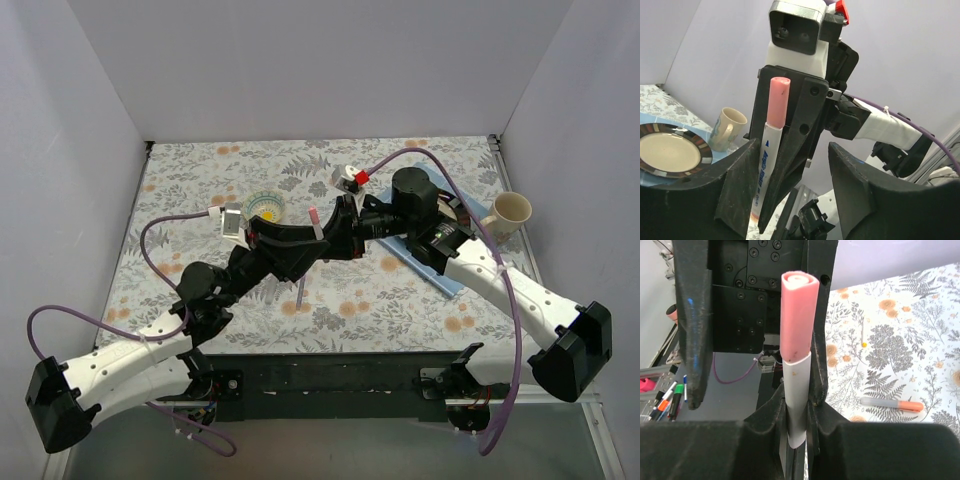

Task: Insert the pens into the pen caps

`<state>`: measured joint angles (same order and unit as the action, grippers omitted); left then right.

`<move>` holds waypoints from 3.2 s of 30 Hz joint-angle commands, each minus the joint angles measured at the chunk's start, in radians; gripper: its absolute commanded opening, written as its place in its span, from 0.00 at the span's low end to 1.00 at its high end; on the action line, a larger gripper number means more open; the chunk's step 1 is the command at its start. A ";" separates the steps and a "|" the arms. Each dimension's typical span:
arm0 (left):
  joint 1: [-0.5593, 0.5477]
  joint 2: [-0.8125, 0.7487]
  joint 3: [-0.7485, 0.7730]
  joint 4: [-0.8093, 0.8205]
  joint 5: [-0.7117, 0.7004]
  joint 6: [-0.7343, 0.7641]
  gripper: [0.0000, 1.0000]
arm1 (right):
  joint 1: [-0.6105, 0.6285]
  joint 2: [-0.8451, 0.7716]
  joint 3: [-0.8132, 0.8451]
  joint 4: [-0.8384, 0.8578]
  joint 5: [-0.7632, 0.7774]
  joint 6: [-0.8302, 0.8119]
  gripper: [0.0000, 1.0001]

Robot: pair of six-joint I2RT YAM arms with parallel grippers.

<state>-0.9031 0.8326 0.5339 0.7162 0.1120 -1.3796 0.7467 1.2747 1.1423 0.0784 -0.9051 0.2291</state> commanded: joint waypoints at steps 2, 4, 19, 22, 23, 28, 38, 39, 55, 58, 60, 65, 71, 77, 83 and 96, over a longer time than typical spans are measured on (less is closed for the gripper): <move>-0.095 0.002 0.049 -0.372 0.313 0.065 0.57 | -0.040 -0.009 0.011 0.268 0.176 -0.014 0.01; -0.095 -0.018 0.107 -0.446 0.272 0.100 0.60 | -0.040 -0.023 -0.013 0.273 0.167 -0.011 0.01; -0.095 -0.004 0.331 -0.794 0.032 0.217 0.76 | -0.038 -0.057 -0.107 0.322 0.081 0.033 0.01; -0.095 0.007 0.353 -0.820 -0.001 0.214 0.76 | -0.040 -0.064 -0.118 0.336 0.072 0.047 0.01; -0.095 0.003 0.357 -0.819 -0.012 0.212 0.76 | -0.040 -0.066 -0.122 0.339 0.066 0.049 0.01; -0.085 0.005 0.386 -0.813 -0.067 0.217 0.75 | -0.040 -0.084 -0.176 0.360 0.045 0.061 0.01; 0.001 0.092 0.511 -0.883 -0.020 0.240 0.75 | -0.040 -0.133 -0.251 0.337 0.049 0.069 0.01; 0.012 0.092 0.511 -0.880 -0.017 0.240 0.75 | -0.041 -0.139 -0.256 0.334 0.066 0.065 0.01; 0.044 0.083 0.495 -0.770 0.126 0.263 0.74 | -0.064 -0.169 -0.314 0.343 -0.038 0.102 0.01; 0.058 0.115 0.514 -0.762 0.143 0.258 0.72 | -0.066 -0.167 -0.316 0.353 -0.055 0.113 0.01; 0.070 0.129 0.521 -0.756 0.170 0.254 0.70 | -0.064 -0.166 -0.315 0.354 -0.063 0.119 0.01; 0.081 0.146 0.512 -0.732 0.204 0.248 0.62 | -0.064 -0.166 -0.319 0.365 -0.067 0.128 0.01; 0.087 0.154 0.506 -0.722 0.215 0.232 0.62 | -0.063 -0.158 -0.323 0.368 -0.075 0.134 0.01; 0.096 0.171 0.509 -0.672 0.244 0.225 0.56 | -0.063 -0.150 -0.322 0.371 -0.078 0.139 0.01; 0.099 0.197 0.486 -0.650 0.342 0.203 0.00 | -0.061 -0.152 -0.317 0.403 -0.083 0.163 0.01; 0.099 0.112 0.138 -0.432 0.506 -0.036 0.00 | -0.187 -0.095 -0.067 0.420 -0.037 0.217 0.01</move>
<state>-0.7620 0.9798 0.7902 0.4168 0.4171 -1.3392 0.6548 1.1793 0.8730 0.3649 -1.0752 0.4358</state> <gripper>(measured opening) 0.118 0.211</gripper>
